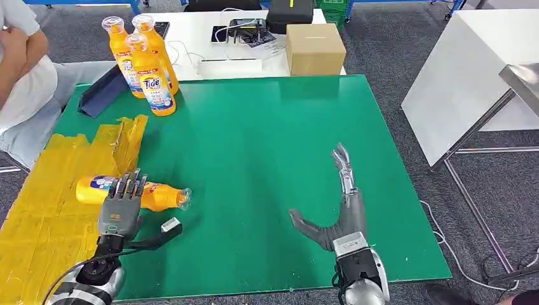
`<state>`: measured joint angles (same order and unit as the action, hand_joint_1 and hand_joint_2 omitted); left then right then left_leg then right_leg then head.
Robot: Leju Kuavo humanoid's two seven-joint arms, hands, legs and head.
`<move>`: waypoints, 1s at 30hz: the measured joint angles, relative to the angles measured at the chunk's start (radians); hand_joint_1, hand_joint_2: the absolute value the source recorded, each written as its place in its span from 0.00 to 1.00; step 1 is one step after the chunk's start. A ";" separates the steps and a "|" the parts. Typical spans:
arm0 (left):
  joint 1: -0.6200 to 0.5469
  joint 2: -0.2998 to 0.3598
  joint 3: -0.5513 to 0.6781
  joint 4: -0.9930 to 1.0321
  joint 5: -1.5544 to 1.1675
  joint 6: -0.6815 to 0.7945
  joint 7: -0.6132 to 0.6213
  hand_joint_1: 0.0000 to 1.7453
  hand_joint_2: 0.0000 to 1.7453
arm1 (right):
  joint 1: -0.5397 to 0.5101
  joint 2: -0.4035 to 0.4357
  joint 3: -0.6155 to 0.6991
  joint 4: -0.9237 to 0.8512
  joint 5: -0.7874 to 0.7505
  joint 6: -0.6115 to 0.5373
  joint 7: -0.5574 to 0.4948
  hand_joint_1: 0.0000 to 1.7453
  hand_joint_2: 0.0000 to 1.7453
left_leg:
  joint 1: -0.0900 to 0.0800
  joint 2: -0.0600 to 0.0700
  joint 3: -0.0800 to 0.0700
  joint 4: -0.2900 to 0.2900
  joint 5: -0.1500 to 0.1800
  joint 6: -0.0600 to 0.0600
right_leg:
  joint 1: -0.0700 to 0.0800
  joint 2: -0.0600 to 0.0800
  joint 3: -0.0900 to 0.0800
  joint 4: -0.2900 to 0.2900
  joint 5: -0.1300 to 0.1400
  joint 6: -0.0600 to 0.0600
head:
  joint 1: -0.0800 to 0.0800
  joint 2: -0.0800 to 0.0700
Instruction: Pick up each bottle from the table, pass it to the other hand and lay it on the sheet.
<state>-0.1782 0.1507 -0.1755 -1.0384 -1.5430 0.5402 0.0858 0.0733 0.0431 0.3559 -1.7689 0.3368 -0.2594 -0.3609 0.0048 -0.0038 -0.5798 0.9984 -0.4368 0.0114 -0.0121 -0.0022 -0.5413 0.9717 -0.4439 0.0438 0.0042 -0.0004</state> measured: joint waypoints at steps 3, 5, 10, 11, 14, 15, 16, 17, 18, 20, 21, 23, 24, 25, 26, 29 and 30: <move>0.001 -0.002 0.000 0.000 0.031 0.018 -0.019 0.00 1.00 | 0.000 0.000 0.000 0.002 0.000 -0.001 0.000 0.00 1.00 | 0.000 0.000 0.000 0.000 0.000 0.000 | 0.000 0.000 0.000 0.000 0.000 0.000 | 0.000 0.000; 0.004 -0.005 0.000 -0.002 0.053 0.032 -0.034 0.00 1.00 | 0.000 0.000 0.000 0.002 0.000 -0.002 0.000 0.00 1.00 | 0.000 0.000 0.000 0.000 0.000 0.000 | 0.000 0.000 0.000 0.000 0.000 0.000 | 0.000 0.000; 0.027 -0.019 0.003 -0.042 0.215 0.049 -0.144 0.00 1.00 | -0.001 0.000 0.000 0.006 0.000 -0.004 0.000 0.00 1.00 | 0.000 0.000 -0.001 0.000 0.000 0.000 | 0.000 0.000 -0.001 0.000 0.000 0.000 | 0.000 0.000; 0.038 -0.022 0.003 -0.063 0.309 0.045 -0.201 0.00 1.00 | 0.000 0.000 0.000 0.006 -0.002 -0.004 0.000 0.00 1.00 | 0.000 0.000 -0.001 0.000 0.000 0.000 | 0.000 0.000 -0.001 0.000 0.000 0.000 | 0.000 0.000; 0.078 -0.024 0.005 -0.155 0.542 -0.002 -0.341 0.00 1.00 | 0.000 -0.001 0.000 0.007 -0.016 -0.001 -0.010 0.00 1.00 | 0.000 0.000 -0.002 0.000 0.000 0.000 | 0.000 0.000 -0.002 0.000 0.000 0.000 | 0.000 0.000; 0.093 -0.024 0.006 -0.191 0.612 -0.020 -0.382 0.00 1.00 | 0.000 -0.001 0.000 0.007 -0.021 0.002 -0.012 0.00 1.00 | 0.000 0.000 -0.002 0.000 0.000 0.000 | 0.000 0.000 -0.002 0.000 0.000 0.000 | 0.000 0.000; 0.106 -0.025 0.008 -0.221 0.663 -0.037 -0.410 0.00 1.00 | 0.000 -0.002 0.000 0.008 -0.024 0.006 -0.014 0.00 1.00 | 0.000 0.000 -0.002 0.000 0.000 0.000 | 0.000 0.000 -0.002 0.000 0.000 0.000 | 0.000 0.000; 0.118 -0.025 0.013 -0.249 0.718 -0.057 -0.440 0.00 1.00 | 0.000 -0.002 0.000 0.008 -0.030 0.008 -0.016 0.00 1.00 | 0.000 0.000 -0.002 0.000 0.000 0.000 | 0.000 0.000 -0.002 0.000 0.000 0.000 | 0.000 0.000; 0.131 -0.025 0.021 -0.277 0.771 -0.074 -0.469 0.00 1.00 | 0.000 -0.003 0.000 0.009 -0.034 0.012 -0.018 0.00 1.00 | 0.000 0.000 -0.002 0.000 0.000 0.000 | 0.000 0.000 -0.002 0.000 0.000 0.000 | 0.000 0.000; 0.153 -0.025 0.039 -0.335 0.847 -0.108 -0.517 0.00 1.00 | -0.001 -0.005 0.000 0.011 -0.043 0.018 -0.022 0.00 1.00 | 0.000 0.000 -0.002 0.000 0.000 0.000 | 0.000 0.000 -0.002 0.000 0.000 0.000 | 0.000 0.000; 0.164 -0.025 0.049 -0.362 0.879 -0.124 -0.538 0.00 1.00 | -0.002 -0.006 0.000 0.012 -0.047 0.019 -0.023 0.00 1.00 | 0.000 0.000 -0.002 0.000 0.000 0.000 | 0.000 0.000 -0.002 0.000 0.000 0.000 | 0.000 0.000; 0.183 -0.025 0.069 -0.405 0.931 -0.154 -0.576 0.00 1.00 | -0.004 -0.009 0.000 0.014 -0.056 0.027 -0.026 0.00 1.00 | 0.000 0.000 -0.002 0.000 0.000 0.000 | 0.000 0.000 -0.002 0.000 0.000 0.000 | 0.000 0.000; 0.193 -0.026 0.081 -0.427 0.961 -0.168 -0.597 0.00 1.00 | -0.004 -0.010 0.000 0.015 -0.060 0.031 -0.027 0.00 1.00 | 0.000 0.000 -0.002 0.000 0.000 0.000 | 0.000 0.000 -0.002 0.000 0.000 0.000 | 0.000 0.000; 0.201 -0.026 0.092 -0.446 0.984 -0.180 -0.612 0.00 1.00 | -0.004 -0.010 0.000 0.016 -0.064 0.036 -0.029 0.00 1.00 | 0.000 0.000 -0.002 0.000 0.000 0.000 | 0.000 0.000 -0.002 0.000 0.000 0.000 | 0.000 0.000; 0.209 -0.027 0.105 -0.465 1.009 -0.196 -0.627 0.00 1.00 | -0.005 -0.011 0.000 0.016 -0.069 0.039 -0.030 0.00 1.00 | 0.000 0.000 -0.002 0.000 0.000 0.000 | 0.000 0.000 -0.002 0.000 0.000 0.000 | 0.000 0.000; 0.229 -0.041 0.139 -0.513 1.129 -0.285 -0.674 0.00 1.00 | -0.006 -0.011 0.000 0.017 -0.102 0.059 -0.041 0.00 1.00 | 0.000 0.000 -0.002 0.000 0.000 0.000 | 0.000 0.000 -0.002 0.000 0.000 0.000 | 0.000 0.000; 0.232 -0.050 0.148 -0.527 1.162 -0.310 -0.682 0.00 1.00 | -0.006 -0.011 0.000 0.017 -0.107 0.060 -0.044 0.00 1.00 | 0.000 0.000 -0.002 0.000 0.000 0.000 | 0.000 0.000 -0.002 0.000 0.000 0.000 | 0.000 0.000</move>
<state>0.0541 0.1007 -0.0274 -1.5653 -0.3806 0.2303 -0.5963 0.0677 0.0317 0.3555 -1.7521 0.2296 -0.1995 -0.4051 0.0049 -0.0036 -0.5815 0.9983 -0.4369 0.0114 -0.0120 -0.0021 -0.5432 0.9717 -0.4440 0.0438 0.0042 -0.0004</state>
